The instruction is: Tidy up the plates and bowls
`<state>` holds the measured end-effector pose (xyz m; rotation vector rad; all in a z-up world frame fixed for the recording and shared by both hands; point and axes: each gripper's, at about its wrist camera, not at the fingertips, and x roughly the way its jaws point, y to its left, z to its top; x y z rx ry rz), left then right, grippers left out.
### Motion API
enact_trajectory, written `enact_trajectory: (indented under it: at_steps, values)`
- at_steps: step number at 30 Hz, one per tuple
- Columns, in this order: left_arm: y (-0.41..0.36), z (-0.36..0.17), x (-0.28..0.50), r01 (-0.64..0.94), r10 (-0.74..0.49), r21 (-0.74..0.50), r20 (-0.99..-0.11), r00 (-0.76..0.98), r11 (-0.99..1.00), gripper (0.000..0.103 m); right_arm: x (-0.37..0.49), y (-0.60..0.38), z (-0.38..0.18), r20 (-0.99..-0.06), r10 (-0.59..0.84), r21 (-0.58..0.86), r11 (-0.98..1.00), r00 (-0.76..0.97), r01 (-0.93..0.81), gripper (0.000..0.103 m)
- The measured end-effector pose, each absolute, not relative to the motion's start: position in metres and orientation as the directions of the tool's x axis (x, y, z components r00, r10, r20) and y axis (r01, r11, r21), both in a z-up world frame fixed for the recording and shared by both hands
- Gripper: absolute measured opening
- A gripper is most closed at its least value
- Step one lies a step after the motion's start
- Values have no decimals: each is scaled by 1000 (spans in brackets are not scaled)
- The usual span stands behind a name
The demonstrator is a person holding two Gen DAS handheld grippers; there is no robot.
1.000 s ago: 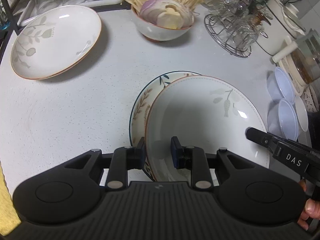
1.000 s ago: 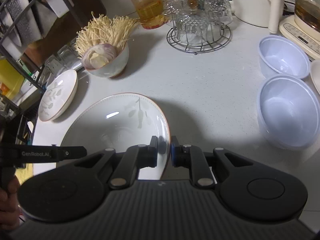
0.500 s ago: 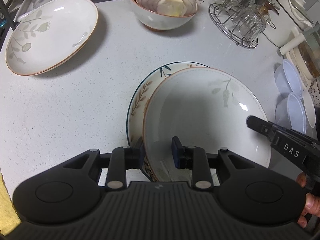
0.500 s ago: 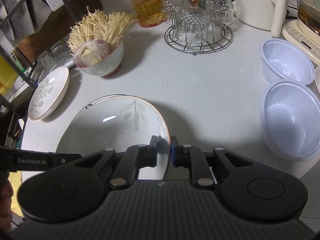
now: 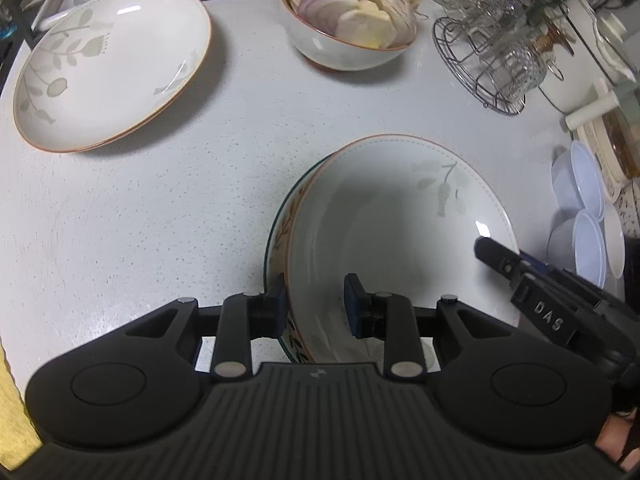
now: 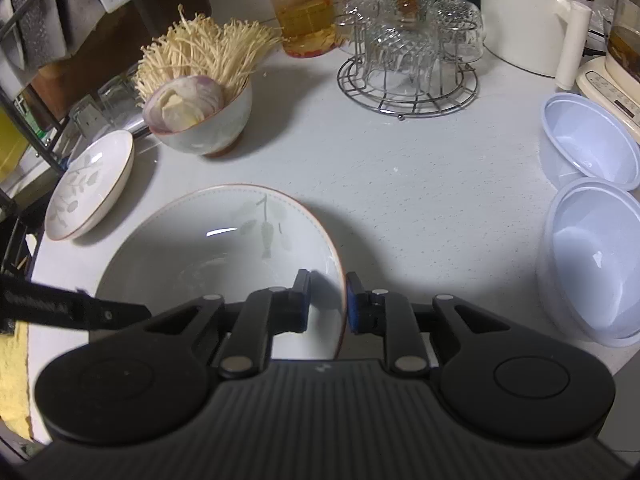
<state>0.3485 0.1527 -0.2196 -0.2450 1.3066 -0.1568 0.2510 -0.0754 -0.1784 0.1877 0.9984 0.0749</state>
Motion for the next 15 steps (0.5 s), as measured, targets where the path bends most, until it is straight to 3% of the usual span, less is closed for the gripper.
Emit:
enact_trajectory:
  at_steps: [15]
  values:
    - [169,-211,343,-101,-306,-336,-923,231,936,32,258,-72,-184,-822,174,202,979,542,-9,25]
